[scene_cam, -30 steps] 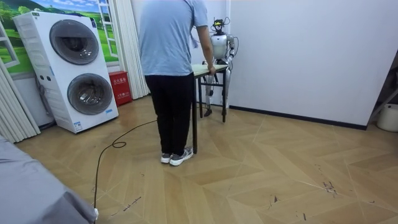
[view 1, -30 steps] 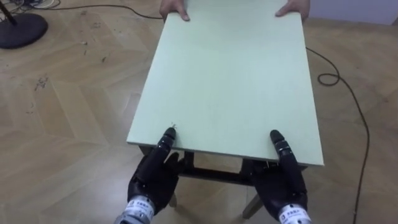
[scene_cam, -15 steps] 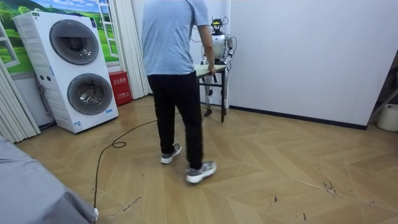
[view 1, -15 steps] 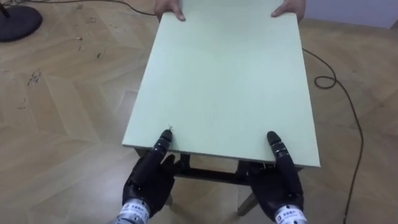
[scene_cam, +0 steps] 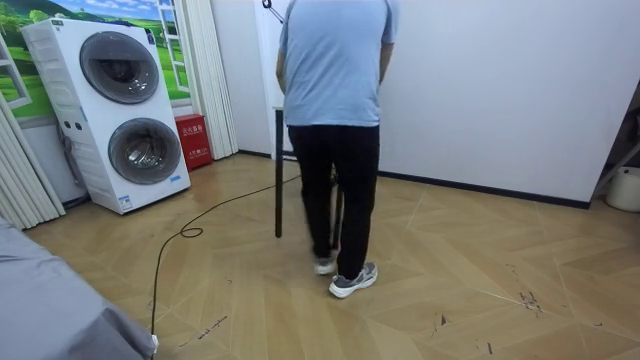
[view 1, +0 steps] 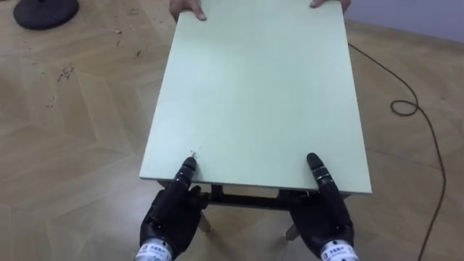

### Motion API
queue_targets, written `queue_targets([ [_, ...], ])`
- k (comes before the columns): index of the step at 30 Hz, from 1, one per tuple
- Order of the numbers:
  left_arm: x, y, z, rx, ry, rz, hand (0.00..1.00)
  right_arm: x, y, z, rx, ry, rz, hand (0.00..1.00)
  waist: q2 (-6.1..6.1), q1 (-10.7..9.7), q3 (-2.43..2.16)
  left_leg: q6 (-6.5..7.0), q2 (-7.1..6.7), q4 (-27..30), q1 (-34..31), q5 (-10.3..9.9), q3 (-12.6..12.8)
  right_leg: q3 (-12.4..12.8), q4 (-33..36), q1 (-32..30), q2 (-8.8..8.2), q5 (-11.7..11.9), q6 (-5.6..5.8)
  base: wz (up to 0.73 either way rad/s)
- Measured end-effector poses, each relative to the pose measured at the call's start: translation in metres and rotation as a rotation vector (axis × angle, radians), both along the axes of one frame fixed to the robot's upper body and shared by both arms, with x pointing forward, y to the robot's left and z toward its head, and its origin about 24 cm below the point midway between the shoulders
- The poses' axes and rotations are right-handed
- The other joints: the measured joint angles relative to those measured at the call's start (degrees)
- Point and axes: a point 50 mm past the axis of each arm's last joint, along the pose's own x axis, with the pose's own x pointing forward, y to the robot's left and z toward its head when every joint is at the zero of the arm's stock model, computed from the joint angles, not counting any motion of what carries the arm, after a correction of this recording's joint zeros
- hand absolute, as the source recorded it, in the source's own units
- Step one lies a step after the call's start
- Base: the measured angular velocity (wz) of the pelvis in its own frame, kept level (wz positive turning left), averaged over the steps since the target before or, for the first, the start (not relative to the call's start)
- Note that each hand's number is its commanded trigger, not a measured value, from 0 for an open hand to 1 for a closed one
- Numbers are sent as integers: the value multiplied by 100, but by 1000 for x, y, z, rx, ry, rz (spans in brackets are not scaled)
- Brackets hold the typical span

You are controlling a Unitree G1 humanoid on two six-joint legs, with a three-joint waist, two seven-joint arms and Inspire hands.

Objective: Move table with human

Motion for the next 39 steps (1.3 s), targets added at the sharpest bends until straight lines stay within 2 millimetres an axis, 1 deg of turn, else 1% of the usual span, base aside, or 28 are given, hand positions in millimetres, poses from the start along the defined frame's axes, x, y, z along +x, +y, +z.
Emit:
queue_targets([
  [2,0,-1,3,4,-14,1,100,0,0,0,7,-4,-4,100,10,18,1,-33,-17,46,-141,40,-137,-234,-2,-2,-47,-18,-8,70],
  [3,0,1,4,12,-17,5,100,0,2,0,15,-5,-4,100,12,-41,0,-56,-23,53,-229,93,-97,-435,-2,29,-117,-85,-20,87],
  [4,0,3,4,17,-17,5,100,0,3,0,19,-4,-5,100,13,-108,0,-69,-19,63,-275,122,-10,-524,-1,53,-152,-132,-32,106],
  [5,0,4,3,22,-15,3,100,-1,4,-1,19,-1,-3,100,33,-203,-4,-83,23,71,-351,200,234,-747,12,101,-215,-174,-25,107],
  [6,0,4,3,22,-15,3,100,-1,4,-2,20,-1,-1,100,34,-281,-2,-82,56,68,-417,263,497,-860,15,131,-265,-222,-28,102],
  [8,-1,3,3,23,-12,0,100,-2,3,-3,20,6,-2,100,40,-327,1,-78,78,54,-447,340,751,-958,19,207,-318,-298,-8,78],
  [10,-3,4,1,23,-3,1,100,-5,4,-4,24,15,-4,100,60,-301,0,-69,62,71,-442,351,754,-985,21,282,-335,-367,25,51],
  [11,-4,4,0,23,2,1,100,-7,4,-5,25,18,-4,100,88,-261,8,-62,53,122,-455,356,741,-1059,25,321,-356,-372,31,42],
  [13,-5,5,0,22,9,5,100,-7,5,-4,15,12,5,100,124,-253,21,-36,28,199,-513,371,730,-1212,114,332,-436,-406,55,39],
  [16,-9,7,-4,17,38,34,100,-8,11,-4,-4,8,30,100,117,-212,25,8,-7,256,-499,354,719,-1259,376,329,-577,-485,131,19],
  [18,-10,4,-5,10,54,35,100,-9,10,-5,-13,14,32,100,120,-208,30,84,-133,382,-587,305,553,-1396,633,321,-733,-582,199,38],
  [19,-10,3,-5,8,57,32,100,-10,10,-5,-13,17,30,100,120,-225,30,105,-177,437,-616,293,463,-1405,702,329,-774,-608,229,74],
  [20,-10,1,-5,11,57,19,100,-12,8,-6,-10,25,14,100,127,-256,34,145,-270,552,-684,268,214,-1366,829,372,-846,-665,294,96],
  [21,-10,-1,-5,19,52,7,100,-15,3,-7,-14,32,-4,100,137,-316,38,178,-393,606,-731,282,-83,-1198,963,400,-897,-707,326,107],
  [22,-9,-2,-4,25,48,0,100,-16,2,-8,-14,34,-8,100,141,-335,39,195,-425,630,-751,296,-221,-1024,1018,403,-902,-731,323,126],
  [23,-7,-3,-4,36,41,-10,100,-18,1,-9,-1,35,-27,100,138,-415,39,222,-561,646,-771,344,-584,-501,1041,440,-858,-791,263,146],
  [24,-4,-5,-2,43,27,-20,100,-20,2,-9,11,33,-43,100,140,-516,39,227,-749,651,-801,424,-1072,66,1003,466,-723,-879,162,151],
  [25,-3,-4,-1,48,20,-26,100,-20,2,-9,19,31,-51,100,138,-548,38,223,-850,647,-832,474,-1349,318,955,461,-622,-933,132,147],
  [26,1,-3,1,58,4,-33,100,-20,4,-8,33,27,-56,100,121,-580,36,191,-1021,610,-883,585,-1787,717,768,490,-385,-1020,88,123],
  [27,4,-3,4,63,-13,-34,100,-18,5,-7,45,21,-57,100,116,-574,34,156,-1160,588,-965,701,-1937,745,588,594,-321,-1062,114,109],
  [28,6,-3,4,65,-20,-33,100,-17,5,-7,56,19,-59,100,116,-557,34,138,-1187,585,-999,729,-1964,733,497,636,-324,-1082,174,82],
  [29,7,-2,5,75,-29,-33,100,-16,5,-7,64,19,-59,100,111,-487,36,101,-1176,563,-1042,780,-1953,607,374,714,-306,-1091,204,77],
  [30,7,-2,6,86,-35,-37,100,-17,6,-7,71,23,-57,100,82,-477,48,83,-1130,501,-1043,838,-1838,400,308,805,-291,-1093,198,75],
  [32,9,-2,7,94,-43,-39,100,-16,7,-7,90,26,-60,100,10,-395,67,75,-994,437,-1086,910,-1530,222,200,878,-236,-1098,157,69],
  [33,10,-1,8,99,-48,-40,100,-16,6,-7,93,26,-63,100,-40,-366,53,63,-966,446,-1152,955,-1449,151,103,872,-192,-1113,115,60],
  [34,10,-1,8,101,-49,-41,100,-16,6,-7,94,25,-63,100,-56,-320,59,56,-959,428,-1169,975,-1443,145,87,862,-178,-1111,110,47],
  [38,7,1,6,98,-37,-35,100,-14,6,-8,90,34,-49,100,-120,-56,40,47,-965,399,-1221,992,-1466,158,13,927,-129,-1090,70,20],
  [39,7,2,6,96,-37,-28,100,-12,7,-8,88,36,-42,100,-137,24,48,45,-973,402,-1221,994,-1490,146,8,945,-127,-1087,66,13],
])
